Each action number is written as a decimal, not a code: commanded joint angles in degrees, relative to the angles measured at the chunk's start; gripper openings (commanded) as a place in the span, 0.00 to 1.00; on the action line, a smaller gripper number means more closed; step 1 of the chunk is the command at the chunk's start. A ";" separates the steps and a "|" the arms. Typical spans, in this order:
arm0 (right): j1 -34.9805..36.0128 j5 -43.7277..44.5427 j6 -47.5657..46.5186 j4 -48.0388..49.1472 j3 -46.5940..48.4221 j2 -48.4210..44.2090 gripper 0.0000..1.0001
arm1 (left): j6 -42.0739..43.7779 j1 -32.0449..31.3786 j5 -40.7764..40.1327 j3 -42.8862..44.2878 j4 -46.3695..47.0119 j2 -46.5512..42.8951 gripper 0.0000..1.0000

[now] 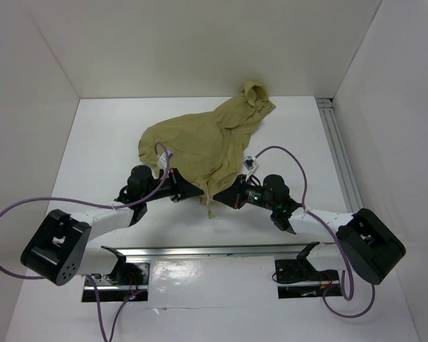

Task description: Zip up the jacket

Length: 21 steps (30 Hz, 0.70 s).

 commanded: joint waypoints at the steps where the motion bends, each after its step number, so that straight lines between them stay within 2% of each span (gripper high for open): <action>1: -0.30 -0.92 0.14 4.40 0.97 -0.50 0.00 | -0.18 0.30 -0.07 1.01 2.89 -1.35 0.00; 21: -0.30 -0.39 0.76 3.34 -0.61 -2.80 0.00 | -0.18 0.30 -0.07 1.01 2.89 -0.83 0.00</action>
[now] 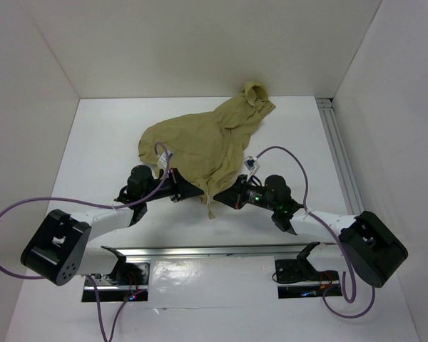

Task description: Zip up the jacket

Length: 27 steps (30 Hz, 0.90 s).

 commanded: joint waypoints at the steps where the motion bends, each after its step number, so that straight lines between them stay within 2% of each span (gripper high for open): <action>1: -0.30 -0.02 -0.03 3.54 -0.22 -1.29 0.00 | -0.18 0.30 -0.01 1.01 2.89 -0.83 0.00; 27: -0.30 -0.55 -1.61 3.10 1.36 1.70 0.00 | -0.18 0.30 -0.53 0.49 2.36 -1.97 0.00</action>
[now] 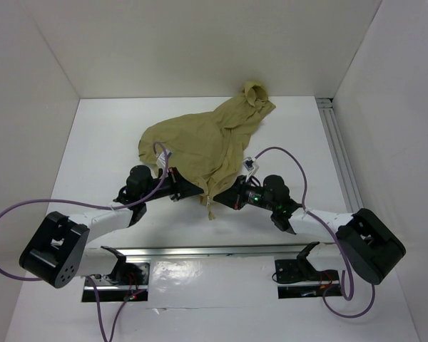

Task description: Zip up the jacket

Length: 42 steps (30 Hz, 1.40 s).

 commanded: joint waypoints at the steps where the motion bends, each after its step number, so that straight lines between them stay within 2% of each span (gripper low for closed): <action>1: -0.30 -0.53 -1.15 3.01 1.34 0.17 0.00 | -0.18 0.28 0.80 0.49 2.91 -0.85 0.00; 42: -0.30 0.00 -2.21 2.84 3.01 1.23 0.00 | -0.71 -0.77 0.28 0.49 2.83 0.29 0.00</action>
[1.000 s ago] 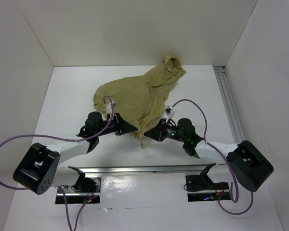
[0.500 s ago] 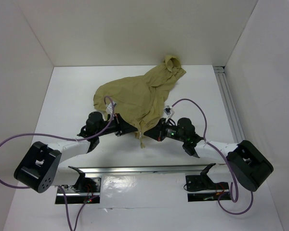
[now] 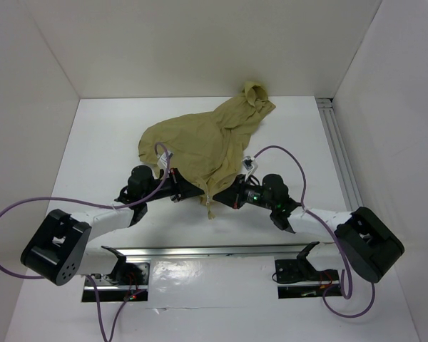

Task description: Zip up the jacket

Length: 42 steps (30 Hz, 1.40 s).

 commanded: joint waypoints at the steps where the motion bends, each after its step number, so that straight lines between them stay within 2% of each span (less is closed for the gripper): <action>1: -0.30 -0.05 -1.11 2.92 2.20 0.42 0.00 | -0.68 -0.29 0.25 0.49 2.78 -0.87 0.00; 21: -0.30 -0.05 -1.11 0.56 1.58 -0.20 0.00 | -0.16 -0.29 -0.80 0.49 1.02 -1.92 0.00; 22: -0.30 0.48 -1.98 -0.84 2.81 -0.20 0.00 | -0.16 -0.29 -0.80 0.49 0.15 -1.92 0.00; 23: -0.30 1.70 -3.82 -7.64 3.95 -0.20 0.00 | -0.16 -0.29 -2.46 0.49 -0.90 -1.92 0.00; 26: -0.30 7.76 -6.11 -21.01 8.42 2.08 0.00 | 2.82 -0.29 -7.54 3.20 -11.95 -2.54 0.00; 30: -0.30 9.62 -6.12 -29.13 12.74 8.75 0.00 | 5.55 -0.29 -12.91 5.14 -22.76 -2.54 0.00; 33: -0.30 8.48 -4.64 -27.58 12.75 12.80 0.00 | 5.56 -0.82 -13.46 5.67 -23.41 -2.02 0.00; 39: -0.30 11.20 -3.84 -29.94 13.89 13.34 0.00 | 5.56 -0.82 -13.46 5.14 -22.89 -0.88 0.00; 42: -0.30 11.20 -3.84 -29.95 13.89 13.86 0.10 | 5.56 -1.35 -12.84 5.67 -22.27 -0.34 0.00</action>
